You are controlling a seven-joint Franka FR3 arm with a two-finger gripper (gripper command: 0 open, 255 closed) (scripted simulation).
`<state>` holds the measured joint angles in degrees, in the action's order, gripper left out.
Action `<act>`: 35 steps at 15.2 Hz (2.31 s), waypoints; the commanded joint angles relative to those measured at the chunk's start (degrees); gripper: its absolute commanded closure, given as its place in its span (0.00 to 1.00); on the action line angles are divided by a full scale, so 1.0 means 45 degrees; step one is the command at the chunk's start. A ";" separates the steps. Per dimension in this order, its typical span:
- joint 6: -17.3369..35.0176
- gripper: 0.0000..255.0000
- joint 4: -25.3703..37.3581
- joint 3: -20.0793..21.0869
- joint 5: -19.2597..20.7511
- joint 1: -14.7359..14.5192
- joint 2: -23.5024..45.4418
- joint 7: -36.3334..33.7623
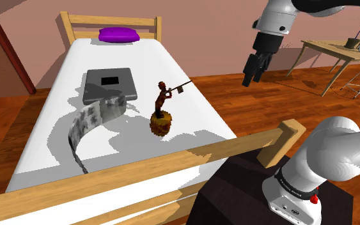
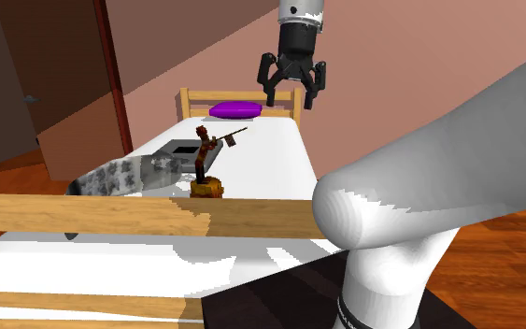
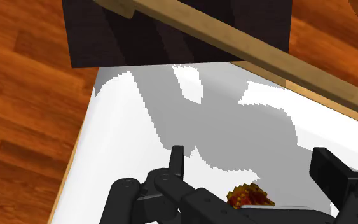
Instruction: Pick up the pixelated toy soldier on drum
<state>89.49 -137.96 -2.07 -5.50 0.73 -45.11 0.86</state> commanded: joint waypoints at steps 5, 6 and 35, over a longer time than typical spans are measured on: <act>0.2105 0.00 -0.0467 0.0772 -0.0475 -0.0098 0.0820 -0.0941; 0.2632 0.00 -0.0532 0.0967 -0.0573 -0.0114 0.1077 -0.1171; 1.2615 0.00 0.2111 0.4467 0.2391 0.0648 0.9994 -0.7986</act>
<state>145.61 -128.16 18.03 4.99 3.64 -0.48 -34.86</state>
